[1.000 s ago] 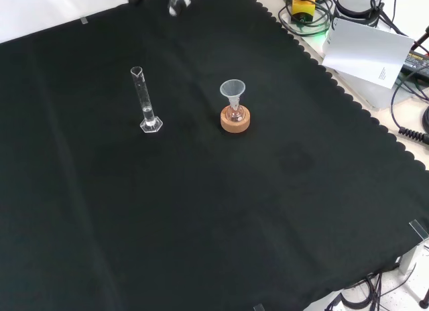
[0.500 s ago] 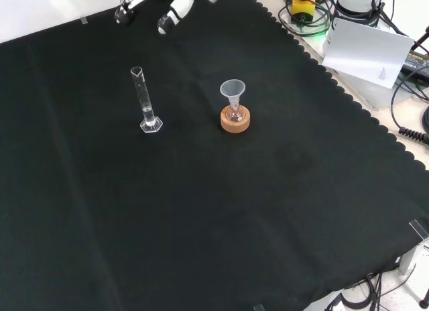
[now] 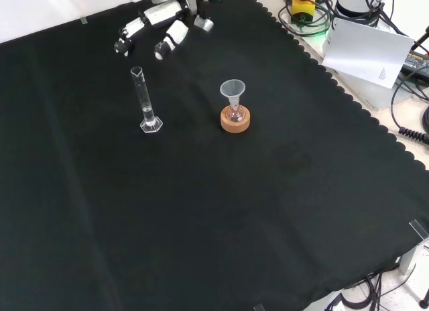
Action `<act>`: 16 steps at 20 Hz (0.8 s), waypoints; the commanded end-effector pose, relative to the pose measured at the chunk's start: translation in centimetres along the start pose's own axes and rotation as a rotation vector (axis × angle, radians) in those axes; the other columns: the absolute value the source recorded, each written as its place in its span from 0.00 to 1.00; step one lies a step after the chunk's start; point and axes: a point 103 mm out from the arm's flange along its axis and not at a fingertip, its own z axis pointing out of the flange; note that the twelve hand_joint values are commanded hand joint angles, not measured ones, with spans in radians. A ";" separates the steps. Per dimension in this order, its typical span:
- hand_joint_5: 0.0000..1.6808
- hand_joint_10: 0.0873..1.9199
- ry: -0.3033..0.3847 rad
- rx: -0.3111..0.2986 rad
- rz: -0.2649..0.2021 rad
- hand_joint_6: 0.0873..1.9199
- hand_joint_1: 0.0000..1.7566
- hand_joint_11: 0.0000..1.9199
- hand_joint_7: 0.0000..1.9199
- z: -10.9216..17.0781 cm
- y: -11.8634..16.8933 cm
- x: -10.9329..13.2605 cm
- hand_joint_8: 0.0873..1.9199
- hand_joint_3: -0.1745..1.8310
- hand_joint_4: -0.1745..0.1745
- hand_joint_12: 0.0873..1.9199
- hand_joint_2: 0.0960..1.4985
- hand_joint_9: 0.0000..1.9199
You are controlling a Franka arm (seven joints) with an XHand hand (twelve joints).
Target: Pick up the graduated cylinder.
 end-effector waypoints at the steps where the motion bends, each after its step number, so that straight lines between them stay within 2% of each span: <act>1: 0.15 0.32 0.095 -0.027 -0.042 0.00 0.23 0.07 0.08 2.8 1.2 -1.6 0.31 0.01 0.40 0.72 0.78 0.20; 8: 0.16 0.32 0.145 -0.033 -0.079 0.00 0.26 0.08 0.08 4.7 1.4 -2.6 0.31 0.00 0.39 0.71 0.77 0.20; 11: 0.17 0.32 0.194 -0.062 -0.103 0.00 0.32 0.10 0.11 5.4 1.6 -2.9 0.32 0.00 0.38 0.71 0.74 0.23; 16: 0.20 0.31 0.225 -0.066 -0.143 0.00 0.43 0.12 0.14 6.3 2.2 -2.7 0.32 0.00 0.34 0.70 0.68 0.26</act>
